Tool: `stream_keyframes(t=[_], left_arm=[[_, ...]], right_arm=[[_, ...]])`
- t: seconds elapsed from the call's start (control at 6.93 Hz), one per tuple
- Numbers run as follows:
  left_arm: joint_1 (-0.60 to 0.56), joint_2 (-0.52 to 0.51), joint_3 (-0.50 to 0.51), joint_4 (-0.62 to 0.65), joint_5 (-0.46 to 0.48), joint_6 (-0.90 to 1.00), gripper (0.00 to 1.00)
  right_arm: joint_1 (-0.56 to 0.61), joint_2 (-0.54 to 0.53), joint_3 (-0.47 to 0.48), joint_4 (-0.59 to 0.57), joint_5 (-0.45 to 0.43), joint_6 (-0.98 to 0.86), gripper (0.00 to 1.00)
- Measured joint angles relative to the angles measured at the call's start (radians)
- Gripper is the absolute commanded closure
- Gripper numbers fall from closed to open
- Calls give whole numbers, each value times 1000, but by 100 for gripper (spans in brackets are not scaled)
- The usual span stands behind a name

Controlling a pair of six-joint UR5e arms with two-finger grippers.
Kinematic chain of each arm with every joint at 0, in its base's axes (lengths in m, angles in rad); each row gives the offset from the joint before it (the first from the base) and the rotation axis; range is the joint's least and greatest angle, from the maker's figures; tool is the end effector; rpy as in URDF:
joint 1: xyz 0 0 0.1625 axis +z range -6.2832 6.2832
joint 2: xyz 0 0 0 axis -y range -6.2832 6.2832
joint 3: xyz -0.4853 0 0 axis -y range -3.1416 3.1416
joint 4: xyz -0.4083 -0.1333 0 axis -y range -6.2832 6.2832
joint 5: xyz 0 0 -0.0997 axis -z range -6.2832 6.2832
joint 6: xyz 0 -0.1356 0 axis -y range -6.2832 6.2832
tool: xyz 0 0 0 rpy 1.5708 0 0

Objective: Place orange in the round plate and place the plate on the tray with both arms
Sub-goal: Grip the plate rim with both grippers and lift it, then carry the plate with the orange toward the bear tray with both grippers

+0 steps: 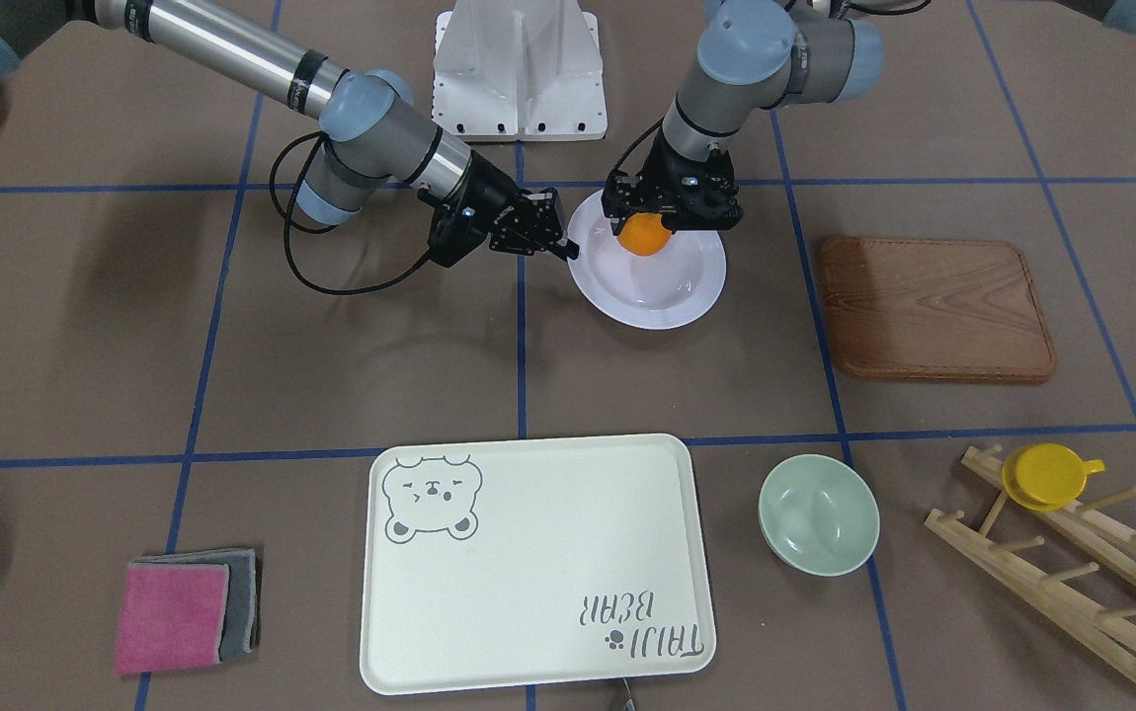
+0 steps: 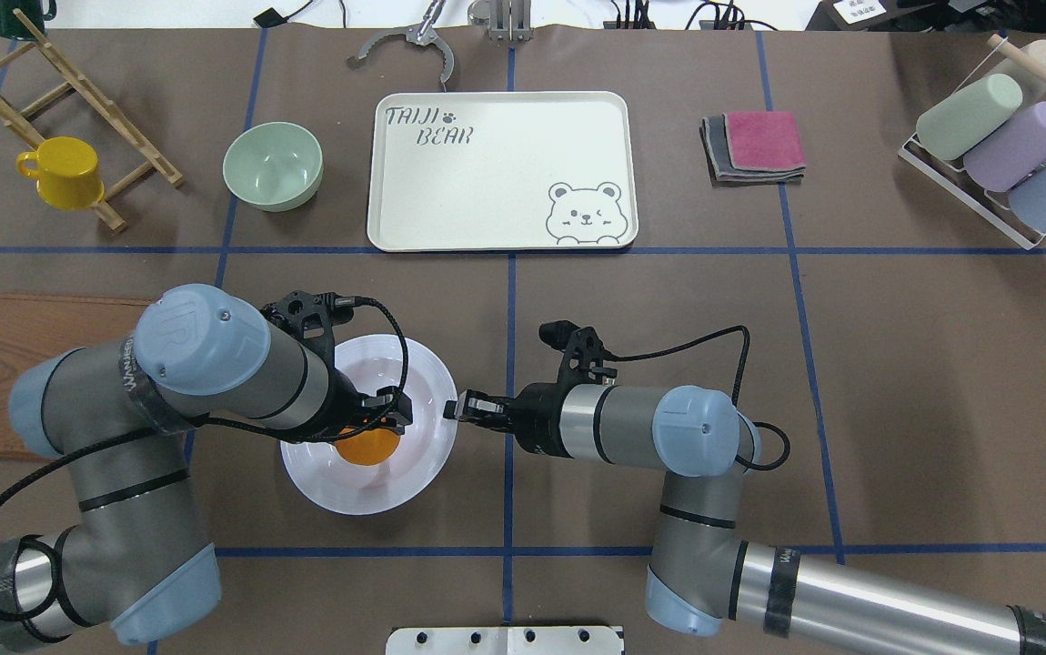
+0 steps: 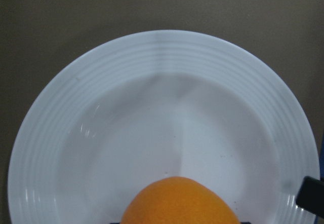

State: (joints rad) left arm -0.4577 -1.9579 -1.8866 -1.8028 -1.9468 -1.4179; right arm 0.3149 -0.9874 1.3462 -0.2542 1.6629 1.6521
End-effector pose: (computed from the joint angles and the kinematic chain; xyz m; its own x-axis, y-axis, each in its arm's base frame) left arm 0.5510 -0.3645 0.3426 0.5488 -0.1124 -0.8284 0.0631 0.9937 -0.0930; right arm -0.6981 -0.3545 0.3109 -0.1169 0.0470 0.9920 -0.2126 0.9745 -0.0712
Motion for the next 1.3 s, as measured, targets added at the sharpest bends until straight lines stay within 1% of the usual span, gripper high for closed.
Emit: stream_keyframes(t=[0.14,0.43,0.72,0.87,1.01,1.15,1.3], left_arm=[[-8,0,-4,-1,0,4,2],[-36,0,-21,-1,3,32,1],[-64,7,-64,8,0,42,1],[-88,11,-108,51,-11,51,1],[-119,12,-177,145,-28,91,1],[-155,13,-249,258,-42,172,1],[-194,24,-295,334,-48,260,1]], right_arm=[[0,-5,1,11,2,1,100],[1,-14,8,24,4,2,100],[3,-13,30,31,4,24,100],[6,-10,44,58,3,61,100],[13,-9,50,104,0,98,100],[23,-9,53,148,-5,132,100],[37,-8,56,193,-13,172,100]])
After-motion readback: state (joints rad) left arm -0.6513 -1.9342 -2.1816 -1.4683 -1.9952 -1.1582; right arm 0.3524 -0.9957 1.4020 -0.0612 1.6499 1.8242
